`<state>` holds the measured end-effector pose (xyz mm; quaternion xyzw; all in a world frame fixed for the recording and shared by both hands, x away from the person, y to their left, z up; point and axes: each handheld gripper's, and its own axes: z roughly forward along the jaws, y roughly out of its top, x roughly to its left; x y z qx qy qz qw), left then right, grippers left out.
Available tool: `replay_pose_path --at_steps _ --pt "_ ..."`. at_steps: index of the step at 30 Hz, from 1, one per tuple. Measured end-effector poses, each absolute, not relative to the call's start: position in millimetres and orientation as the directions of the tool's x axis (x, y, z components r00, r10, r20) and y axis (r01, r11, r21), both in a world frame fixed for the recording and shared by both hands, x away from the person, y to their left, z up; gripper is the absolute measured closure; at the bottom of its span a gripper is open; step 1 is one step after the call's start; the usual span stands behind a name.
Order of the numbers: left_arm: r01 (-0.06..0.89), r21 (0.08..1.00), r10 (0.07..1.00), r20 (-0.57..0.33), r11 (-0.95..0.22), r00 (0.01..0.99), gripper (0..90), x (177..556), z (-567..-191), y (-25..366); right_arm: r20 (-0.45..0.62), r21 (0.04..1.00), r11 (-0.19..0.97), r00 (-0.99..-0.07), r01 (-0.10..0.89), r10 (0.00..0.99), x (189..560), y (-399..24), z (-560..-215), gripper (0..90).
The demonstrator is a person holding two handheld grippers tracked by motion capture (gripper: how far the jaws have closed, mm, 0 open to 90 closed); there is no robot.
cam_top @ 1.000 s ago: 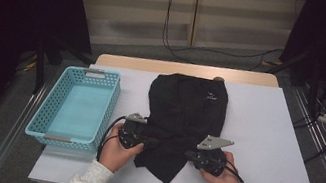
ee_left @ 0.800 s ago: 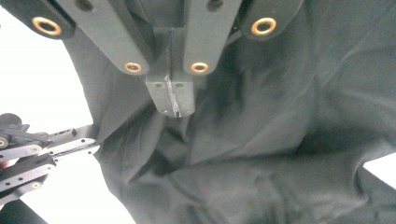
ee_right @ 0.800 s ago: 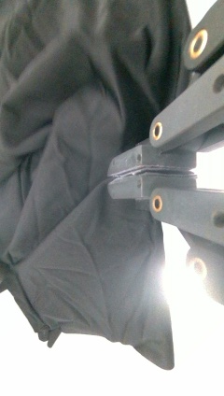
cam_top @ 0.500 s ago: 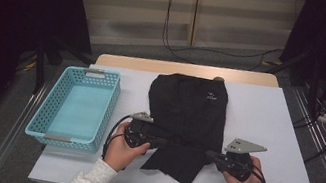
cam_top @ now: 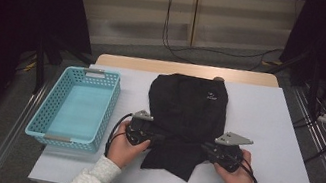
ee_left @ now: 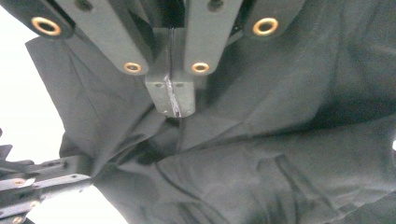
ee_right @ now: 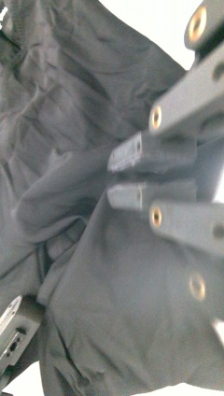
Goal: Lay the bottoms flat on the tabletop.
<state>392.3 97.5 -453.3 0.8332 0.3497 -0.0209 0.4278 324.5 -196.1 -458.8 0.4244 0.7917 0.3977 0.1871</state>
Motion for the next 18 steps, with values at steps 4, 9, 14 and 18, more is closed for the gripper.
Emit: replay_pose_path --at_steps 4,9,14,18 --pt "0.591 0.697 0.553 -0.327 -0.406 0.766 73.1 386.7 -451.9 95.8 0.029 0.796 0.322 -0.564 0.513 0.825 317.7 -198.4 -457.3 62.8" --pt "0.569 0.714 0.538 -0.315 -0.408 0.782 59.9 375.3 -441.4 99.0 0.041 0.805 0.306 -0.562 0.508 0.826 305.3 -202.7 -452.5 54.8" --pt "0.545 0.716 0.541 -0.275 -0.437 0.795 46.8 362.6 -438.6 109.1 0.040 0.815 0.292 -0.551 0.501 0.834 290.7 -205.8 -446.5 47.4" --pt "0.530 0.725 0.552 -0.247 -0.440 0.797 43.7 354.5 -437.1 116.7 0.034 0.811 0.297 -0.548 0.504 0.836 278.3 -206.4 -445.2 43.7"
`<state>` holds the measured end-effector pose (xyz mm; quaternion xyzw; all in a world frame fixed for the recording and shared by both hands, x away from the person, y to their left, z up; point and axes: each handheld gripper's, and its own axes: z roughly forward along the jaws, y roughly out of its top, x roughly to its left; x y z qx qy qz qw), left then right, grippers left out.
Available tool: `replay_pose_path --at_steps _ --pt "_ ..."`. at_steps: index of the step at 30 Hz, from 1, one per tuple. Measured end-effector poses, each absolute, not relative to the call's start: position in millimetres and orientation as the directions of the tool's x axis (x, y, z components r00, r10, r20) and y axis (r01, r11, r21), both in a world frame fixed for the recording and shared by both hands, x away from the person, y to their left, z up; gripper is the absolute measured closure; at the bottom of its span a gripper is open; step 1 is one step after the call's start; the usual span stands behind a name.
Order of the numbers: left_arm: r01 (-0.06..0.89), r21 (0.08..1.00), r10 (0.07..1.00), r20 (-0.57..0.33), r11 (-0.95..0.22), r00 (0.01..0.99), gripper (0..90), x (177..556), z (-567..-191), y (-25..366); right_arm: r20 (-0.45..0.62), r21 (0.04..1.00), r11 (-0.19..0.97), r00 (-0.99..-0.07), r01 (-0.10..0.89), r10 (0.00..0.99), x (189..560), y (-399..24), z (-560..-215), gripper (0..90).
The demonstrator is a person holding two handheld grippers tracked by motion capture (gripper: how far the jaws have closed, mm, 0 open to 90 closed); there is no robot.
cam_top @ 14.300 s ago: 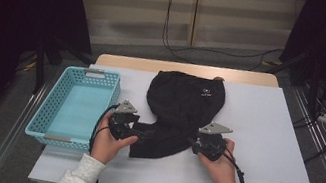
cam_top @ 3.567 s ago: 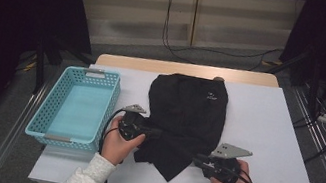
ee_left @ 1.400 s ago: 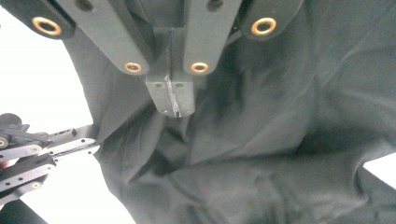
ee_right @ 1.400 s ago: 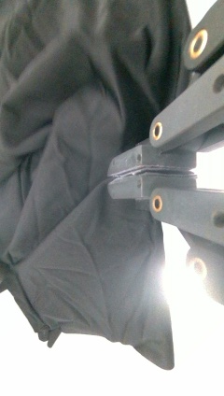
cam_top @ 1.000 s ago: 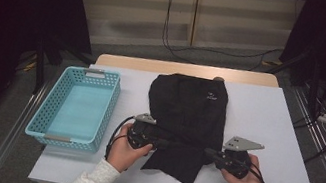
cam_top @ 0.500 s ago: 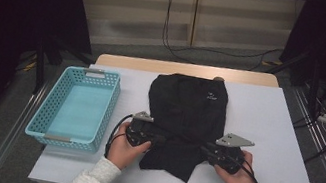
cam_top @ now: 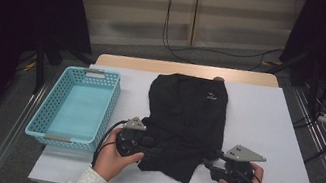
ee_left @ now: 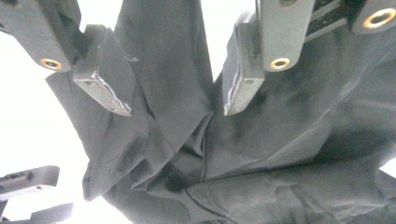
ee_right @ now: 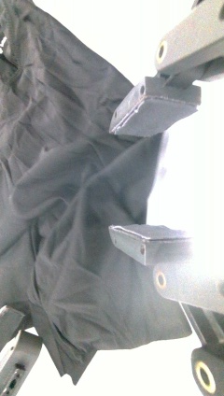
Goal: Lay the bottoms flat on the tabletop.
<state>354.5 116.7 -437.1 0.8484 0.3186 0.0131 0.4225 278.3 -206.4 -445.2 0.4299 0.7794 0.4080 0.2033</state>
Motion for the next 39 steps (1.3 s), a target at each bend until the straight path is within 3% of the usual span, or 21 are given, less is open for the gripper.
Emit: replay_pose_path --at_steps 4,11,16,29,39 --pt "0.493 0.731 0.534 -0.207 -0.472 0.820 42.3 346.2 -436.8 113.1 0.039 0.809 0.288 -0.536 0.512 0.843 270.4 -206.9 -444.6 39.5" --pt "0.450 0.739 0.503 -0.174 -0.501 0.846 59.0 336.6 -435.2 100.2 0.046 0.811 0.281 -0.533 0.514 0.845 269.9 -209.5 -445.2 38.2" --pt "0.450 0.713 0.510 -0.151 -0.538 0.847 62.2 335.8 -447.6 91.1 0.051 0.812 0.271 -0.525 0.517 0.849 269.8 -212.9 -446.5 36.2" --pt "0.489 0.678 0.507 -0.195 -0.548 0.839 85.9 336.1 -456.9 81.9 0.039 0.813 0.275 -0.520 0.513 0.854 264.8 -213.8 -446.3 35.3" --pt "0.513 0.693 0.482 -0.266 -0.506 0.835 88.8 336.6 -437.8 83.3 0.030 0.814 0.280 -0.519 0.509 0.854 262.0 -215.9 -445.9 34.2"
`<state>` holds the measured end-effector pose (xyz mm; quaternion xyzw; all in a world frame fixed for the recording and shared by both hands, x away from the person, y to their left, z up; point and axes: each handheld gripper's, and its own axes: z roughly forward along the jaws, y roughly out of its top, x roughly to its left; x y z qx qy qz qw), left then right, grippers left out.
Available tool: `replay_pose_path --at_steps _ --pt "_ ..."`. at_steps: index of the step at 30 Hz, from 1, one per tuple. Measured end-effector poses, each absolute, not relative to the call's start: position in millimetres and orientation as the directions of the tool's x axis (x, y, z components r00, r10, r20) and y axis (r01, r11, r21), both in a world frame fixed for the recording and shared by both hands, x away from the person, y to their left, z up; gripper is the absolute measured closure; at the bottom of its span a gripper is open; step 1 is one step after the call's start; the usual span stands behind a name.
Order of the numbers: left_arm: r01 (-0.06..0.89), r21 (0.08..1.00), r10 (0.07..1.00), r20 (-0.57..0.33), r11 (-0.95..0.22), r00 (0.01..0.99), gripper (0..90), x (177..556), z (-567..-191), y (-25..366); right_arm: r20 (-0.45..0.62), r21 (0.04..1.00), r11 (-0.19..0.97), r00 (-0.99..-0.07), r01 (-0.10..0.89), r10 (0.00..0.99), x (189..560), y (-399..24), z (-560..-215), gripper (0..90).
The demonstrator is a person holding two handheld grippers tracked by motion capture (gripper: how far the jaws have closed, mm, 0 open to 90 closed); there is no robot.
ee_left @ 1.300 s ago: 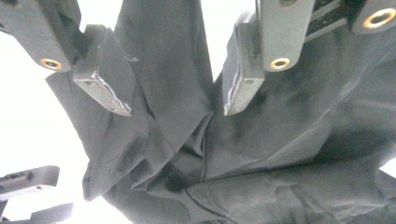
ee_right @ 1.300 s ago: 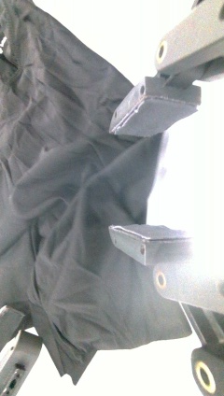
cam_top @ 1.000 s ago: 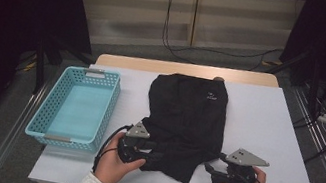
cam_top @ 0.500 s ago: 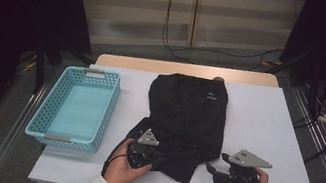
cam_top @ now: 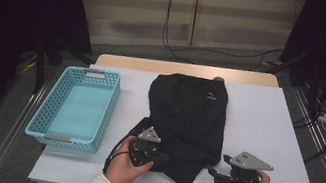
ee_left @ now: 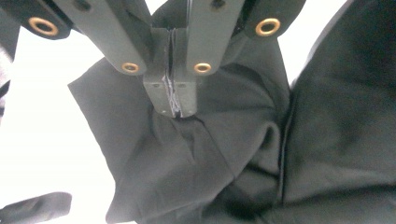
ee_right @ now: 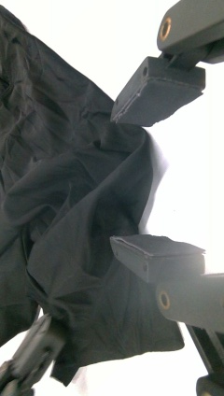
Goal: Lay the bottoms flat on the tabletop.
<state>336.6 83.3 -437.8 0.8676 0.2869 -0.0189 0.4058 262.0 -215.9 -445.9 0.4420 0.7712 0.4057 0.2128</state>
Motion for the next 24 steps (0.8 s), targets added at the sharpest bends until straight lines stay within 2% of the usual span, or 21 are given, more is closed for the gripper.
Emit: replay_pose_path --at_steps 13,24 --pt "0.554 0.730 0.465 -0.359 -0.400 0.809 88.5 347.3 -412.7 100.0 0.021 0.808 0.300 -0.535 0.506 0.844 262.7 -209.6 -447.8 33.2" --pt "0.554 0.740 0.470 -0.361 -0.381 0.805 88.3 353.7 -406.6 103.7 0.018 0.802 0.323 -0.561 0.502 0.828 264.4 -202.6 -450.2 33.0"
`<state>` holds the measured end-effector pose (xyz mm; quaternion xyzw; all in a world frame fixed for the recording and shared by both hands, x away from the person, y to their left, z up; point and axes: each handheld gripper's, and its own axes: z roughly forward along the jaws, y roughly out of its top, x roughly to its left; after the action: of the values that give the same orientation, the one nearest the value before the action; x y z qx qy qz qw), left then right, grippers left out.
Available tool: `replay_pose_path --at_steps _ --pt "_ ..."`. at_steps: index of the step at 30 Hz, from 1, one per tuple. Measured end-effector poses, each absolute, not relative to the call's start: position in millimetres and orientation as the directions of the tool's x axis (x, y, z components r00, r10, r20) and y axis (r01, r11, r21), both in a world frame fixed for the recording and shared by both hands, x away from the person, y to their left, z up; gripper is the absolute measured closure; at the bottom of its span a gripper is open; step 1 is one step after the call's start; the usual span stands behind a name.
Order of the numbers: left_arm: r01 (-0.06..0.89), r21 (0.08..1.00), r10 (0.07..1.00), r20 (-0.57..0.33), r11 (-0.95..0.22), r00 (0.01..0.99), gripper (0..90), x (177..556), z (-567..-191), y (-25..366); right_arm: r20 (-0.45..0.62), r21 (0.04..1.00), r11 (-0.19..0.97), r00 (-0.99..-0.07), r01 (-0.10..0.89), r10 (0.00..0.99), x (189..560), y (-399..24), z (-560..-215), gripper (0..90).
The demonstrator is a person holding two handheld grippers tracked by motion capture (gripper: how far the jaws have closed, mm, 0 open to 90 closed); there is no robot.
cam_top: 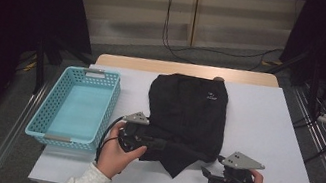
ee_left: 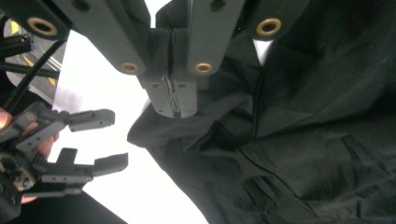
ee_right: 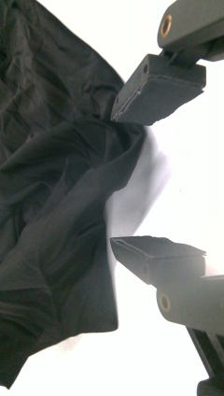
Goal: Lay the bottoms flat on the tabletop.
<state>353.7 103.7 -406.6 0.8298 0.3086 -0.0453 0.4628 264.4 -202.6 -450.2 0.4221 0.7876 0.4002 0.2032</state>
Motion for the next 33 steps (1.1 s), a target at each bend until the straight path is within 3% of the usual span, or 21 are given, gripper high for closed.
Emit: replay_pose_path --at_steps 12,17,19,27,33 --pt "0.562 0.730 0.479 -0.361 -0.389 0.800 88.6 356.6 -410.1 103.6 0.018 0.796 0.342 -0.585 0.499 0.811 263.7 -199.4 -451.2 47.0" --pt "0.561 0.732 0.479 -0.360 -0.386 0.801 88.6 357.7 -409.3 104.1 0.011 0.799 0.342 -0.581 0.495 0.814 263.8 -199.5 -451.0 57.5" --pt "0.560 0.732 0.477 -0.361 -0.387 0.801 88.7 358.2 -408.2 105.1 -0.014 0.795 0.358 -0.575 0.490 0.818 264.8 -199.2 -451.7 65.6" --pt "0.564 0.727 0.475 -0.366 -0.391 0.800 88.7 360.1 -408.7 103.8 -0.047 0.796 0.368 -0.558 0.480 0.828 280.2 -198.3 -454.1 72.8" --pt "0.568 0.720 0.476 -0.367 -0.399 0.799 88.8 361.2 -411.5 101.3 -0.038 0.790 0.373 -0.569 0.486 0.822 288.1 -200.2 -456.8 86.6"
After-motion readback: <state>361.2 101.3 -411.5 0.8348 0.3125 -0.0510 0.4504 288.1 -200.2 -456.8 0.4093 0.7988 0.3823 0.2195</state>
